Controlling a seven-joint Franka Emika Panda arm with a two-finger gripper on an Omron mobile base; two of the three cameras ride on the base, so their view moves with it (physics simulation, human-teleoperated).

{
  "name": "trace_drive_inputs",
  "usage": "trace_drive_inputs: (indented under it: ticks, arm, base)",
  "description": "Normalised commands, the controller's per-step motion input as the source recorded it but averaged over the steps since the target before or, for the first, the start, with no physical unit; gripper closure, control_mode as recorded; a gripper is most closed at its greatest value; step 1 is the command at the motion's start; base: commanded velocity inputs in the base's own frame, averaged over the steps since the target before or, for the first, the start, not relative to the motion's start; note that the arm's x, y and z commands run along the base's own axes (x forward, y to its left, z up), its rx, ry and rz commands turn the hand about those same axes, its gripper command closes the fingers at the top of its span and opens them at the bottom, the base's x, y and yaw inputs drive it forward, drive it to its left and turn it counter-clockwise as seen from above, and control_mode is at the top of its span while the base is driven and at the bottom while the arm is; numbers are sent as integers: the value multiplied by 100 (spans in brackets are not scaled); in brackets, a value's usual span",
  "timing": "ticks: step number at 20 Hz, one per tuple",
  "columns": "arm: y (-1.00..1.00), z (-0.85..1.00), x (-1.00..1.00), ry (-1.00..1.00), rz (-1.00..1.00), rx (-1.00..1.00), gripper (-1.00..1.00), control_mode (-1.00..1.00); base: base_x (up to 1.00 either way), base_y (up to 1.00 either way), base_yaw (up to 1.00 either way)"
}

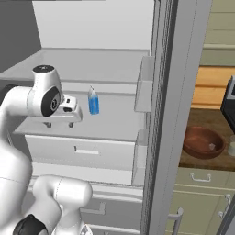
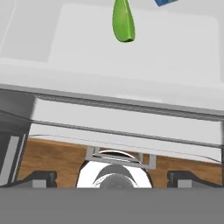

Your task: Grab a lemon wedge from the fridge and one ice cube from the ice bowl, and put them in the glass of lemonade.

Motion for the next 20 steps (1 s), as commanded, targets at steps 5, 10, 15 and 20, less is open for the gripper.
trace_drive_inputs:
  ticks: [5,10,15,20]
  arm:
    - [0,-34,30,-13,17,0,-100,-100]
    - [0,0,83,-10,15,0,-100,-100]
    - [0,-7,88,-1,8,0,-100,-100]
    - [0,-36,68,0,1,0,-100,-100]
  base:
    - [0,0,0]
    - [0,0,0]
    - [0,0,0]
    - [0,0,0]
